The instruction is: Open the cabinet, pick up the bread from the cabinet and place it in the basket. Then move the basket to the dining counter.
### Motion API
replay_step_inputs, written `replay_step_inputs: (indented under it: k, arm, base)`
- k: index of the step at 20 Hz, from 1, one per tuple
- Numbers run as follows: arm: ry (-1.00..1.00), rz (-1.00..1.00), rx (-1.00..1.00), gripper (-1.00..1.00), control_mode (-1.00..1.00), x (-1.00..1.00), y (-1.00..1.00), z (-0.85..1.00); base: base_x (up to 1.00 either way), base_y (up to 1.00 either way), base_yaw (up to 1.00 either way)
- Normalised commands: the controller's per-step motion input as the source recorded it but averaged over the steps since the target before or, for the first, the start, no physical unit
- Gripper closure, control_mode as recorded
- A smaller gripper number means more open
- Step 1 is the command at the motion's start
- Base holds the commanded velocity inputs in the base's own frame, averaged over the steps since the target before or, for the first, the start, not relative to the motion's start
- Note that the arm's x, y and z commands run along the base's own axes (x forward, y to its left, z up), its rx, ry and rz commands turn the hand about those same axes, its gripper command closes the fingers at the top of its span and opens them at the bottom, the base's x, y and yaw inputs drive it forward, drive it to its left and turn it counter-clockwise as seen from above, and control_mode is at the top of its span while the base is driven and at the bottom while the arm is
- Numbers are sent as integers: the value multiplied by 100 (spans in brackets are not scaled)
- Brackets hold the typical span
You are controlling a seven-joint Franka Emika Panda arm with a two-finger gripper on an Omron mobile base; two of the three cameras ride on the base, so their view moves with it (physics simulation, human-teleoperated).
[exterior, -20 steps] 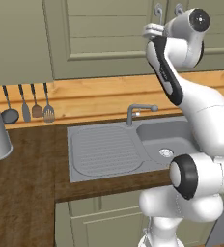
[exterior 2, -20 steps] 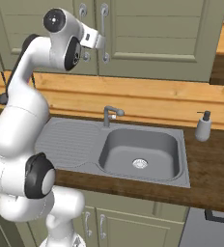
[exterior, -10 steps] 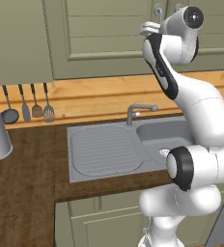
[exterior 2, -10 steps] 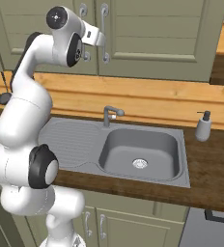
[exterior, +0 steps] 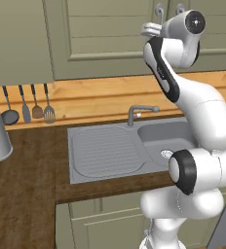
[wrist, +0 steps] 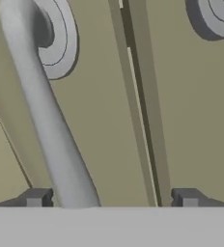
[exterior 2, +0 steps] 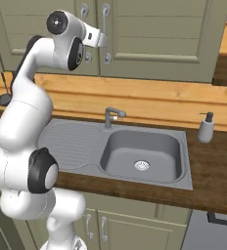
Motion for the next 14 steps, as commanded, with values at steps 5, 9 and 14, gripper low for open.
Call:
replay_step_inputs:
  k: [5, 9, 14]
  arm:
    - [0, 0, 0, 100, -100, 25, 7, 0]
    - [2, -8, 0, 100, -100, -1, 9, 0]
    - [4, -22, -3, 100, -100, -61, 34, 0]
  base:
    - [0, 0, 0]
    - [0, 0, 0]
    - [0, 0, 0]
